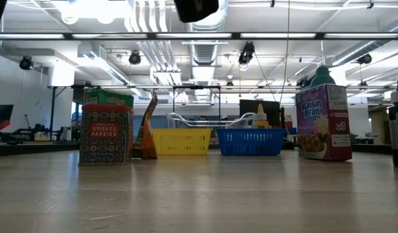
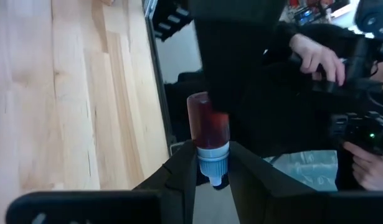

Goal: Pick & Place Kitchen Items
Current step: Put the orange food coloring bottle into the blue bin

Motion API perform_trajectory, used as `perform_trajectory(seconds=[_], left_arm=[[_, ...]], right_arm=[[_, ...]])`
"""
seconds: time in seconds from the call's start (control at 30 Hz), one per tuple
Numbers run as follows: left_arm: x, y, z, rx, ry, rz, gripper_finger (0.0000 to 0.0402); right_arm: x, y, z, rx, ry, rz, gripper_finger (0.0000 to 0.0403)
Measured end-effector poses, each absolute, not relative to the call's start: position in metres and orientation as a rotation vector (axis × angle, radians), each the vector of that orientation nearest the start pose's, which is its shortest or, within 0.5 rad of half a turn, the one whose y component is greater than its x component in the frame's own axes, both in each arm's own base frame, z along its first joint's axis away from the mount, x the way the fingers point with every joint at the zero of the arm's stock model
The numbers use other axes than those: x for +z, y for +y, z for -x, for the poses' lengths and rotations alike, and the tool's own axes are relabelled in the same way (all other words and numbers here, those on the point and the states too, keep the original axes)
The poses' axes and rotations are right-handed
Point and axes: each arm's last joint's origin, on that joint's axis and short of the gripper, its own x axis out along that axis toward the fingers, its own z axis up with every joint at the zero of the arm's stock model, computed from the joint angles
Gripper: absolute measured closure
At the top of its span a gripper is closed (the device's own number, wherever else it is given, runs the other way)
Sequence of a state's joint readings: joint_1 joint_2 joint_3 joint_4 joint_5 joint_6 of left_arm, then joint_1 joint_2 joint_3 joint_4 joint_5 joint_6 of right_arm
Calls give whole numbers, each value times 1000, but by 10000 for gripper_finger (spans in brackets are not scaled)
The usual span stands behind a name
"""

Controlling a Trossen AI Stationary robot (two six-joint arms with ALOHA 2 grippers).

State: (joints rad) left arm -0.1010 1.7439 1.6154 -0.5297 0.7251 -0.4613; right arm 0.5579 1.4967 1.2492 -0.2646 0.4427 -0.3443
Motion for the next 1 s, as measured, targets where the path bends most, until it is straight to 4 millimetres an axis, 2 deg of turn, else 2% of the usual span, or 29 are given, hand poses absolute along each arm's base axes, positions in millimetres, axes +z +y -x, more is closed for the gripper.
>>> perform_trajectory(seconds=[0.43,0.87,1.0], left_arm=[[339,-53,-385,-632,801,629,321],[340,-54,-385,-653,794,630,321],[340,-54,-385,-657,789,621,321]], right_arm=[[319,163,-293,171,425,549,277],[318,163,-293,171,427,548,325],[318,163,-293,171,427,548,322]])
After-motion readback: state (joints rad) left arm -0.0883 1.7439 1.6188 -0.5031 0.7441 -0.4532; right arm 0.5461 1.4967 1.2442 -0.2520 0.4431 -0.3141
